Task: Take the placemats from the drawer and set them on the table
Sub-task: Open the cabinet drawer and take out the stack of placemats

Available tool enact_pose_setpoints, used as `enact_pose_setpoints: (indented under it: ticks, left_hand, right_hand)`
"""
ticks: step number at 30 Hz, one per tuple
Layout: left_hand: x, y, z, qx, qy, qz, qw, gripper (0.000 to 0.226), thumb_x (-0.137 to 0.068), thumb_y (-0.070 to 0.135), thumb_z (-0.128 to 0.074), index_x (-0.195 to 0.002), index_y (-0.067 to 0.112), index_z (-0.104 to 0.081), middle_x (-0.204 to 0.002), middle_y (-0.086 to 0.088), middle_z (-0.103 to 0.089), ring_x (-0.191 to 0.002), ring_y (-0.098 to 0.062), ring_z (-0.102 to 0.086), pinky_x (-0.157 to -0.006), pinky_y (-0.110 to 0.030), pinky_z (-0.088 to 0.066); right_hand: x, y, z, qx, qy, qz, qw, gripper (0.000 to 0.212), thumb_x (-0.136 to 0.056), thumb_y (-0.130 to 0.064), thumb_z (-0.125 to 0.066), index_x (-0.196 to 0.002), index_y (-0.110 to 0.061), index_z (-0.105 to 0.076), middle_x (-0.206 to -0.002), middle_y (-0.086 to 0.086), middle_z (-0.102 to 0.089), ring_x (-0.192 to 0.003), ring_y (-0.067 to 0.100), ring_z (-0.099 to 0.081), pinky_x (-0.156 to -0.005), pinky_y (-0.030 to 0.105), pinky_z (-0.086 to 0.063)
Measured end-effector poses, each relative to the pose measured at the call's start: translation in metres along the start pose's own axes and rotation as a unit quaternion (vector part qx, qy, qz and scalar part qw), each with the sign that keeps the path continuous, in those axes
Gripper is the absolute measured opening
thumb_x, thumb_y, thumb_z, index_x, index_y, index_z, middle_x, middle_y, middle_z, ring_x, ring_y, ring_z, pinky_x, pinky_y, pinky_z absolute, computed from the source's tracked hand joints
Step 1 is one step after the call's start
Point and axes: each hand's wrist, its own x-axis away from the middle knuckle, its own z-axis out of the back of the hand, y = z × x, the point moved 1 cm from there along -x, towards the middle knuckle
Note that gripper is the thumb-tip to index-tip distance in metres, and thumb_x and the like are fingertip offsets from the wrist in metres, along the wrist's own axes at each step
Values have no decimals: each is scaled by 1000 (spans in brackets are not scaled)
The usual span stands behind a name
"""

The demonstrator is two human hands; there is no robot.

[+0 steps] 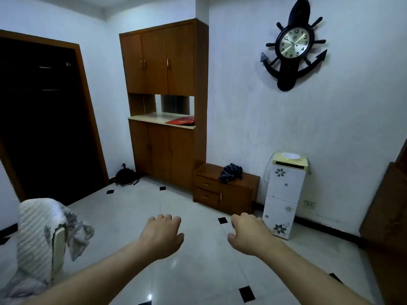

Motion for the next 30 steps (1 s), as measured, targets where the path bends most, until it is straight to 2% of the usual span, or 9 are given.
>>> enact_pose_setpoints:
  ticks: [8, 14, 18, 24, 30]
  left_hand:
    - [-97, -67, -23, 0, 15, -15, 1000, 36, -94, 49, -40, -108, 18, -49, -108, -6, -59, -100, -27, -54, -86, -40, -39]
    - [-185, -130, -21, 7, 27, -35, 999, 37, -94, 49, -40, -111, 17, -49, -110, -6, -59, -102, -27, -54, -87, -40, -41]
    - [-237, -160, -22, 6, 34, -44, 998, 36, -93, 50, -41, -107, 18, -49, -108, -6, -59, -100, -27, -54, -84, -40, -41]
    - [-307, -174, -34, 23, 27, -53, 998, 35, -92, 49, -42, -108, 18, -50, -107, -6, -59, -100, -27, -54, -86, -40, -42]
    - [-390, -174, -51, 23, 11, -51, 998, 34, -93, 49, -43, -107, 18, -49, -109, -6, -59, -101, -26, -53, -87, -40, -42]
  right_hand:
    - [-111, -27, -12, 11, 4, -3, 1000, 23, -87, -42, -50, -96, -22, -52, -99, 3, -56, -92, 24, -52, -86, 40, -42]
    - [-205, -56, 0, 19, 15, -10, 1000, 22, -86, -44, -51, -92, -22, -50, -95, 3, -55, -85, 24, -48, -81, 40, -42]
    - [-254, -63, 6, 3, 21, -27, 999, 21, -86, -42, -51, -91, -21, -52, -94, 2, -56, -87, 24, -53, -79, 39, -43]
    - [-325, -52, 5, -4, 28, -42, 999, 21, -86, -41, -52, -89, -21, -51, -92, 2, -56, -83, 23, -52, -77, 38, -44]
    - [-406, -18, -6, -19, 17, -43, 999, 22, -87, -42, -53, -91, -20, -51, -98, 3, -56, -88, 24, -55, -79, 37, -46]
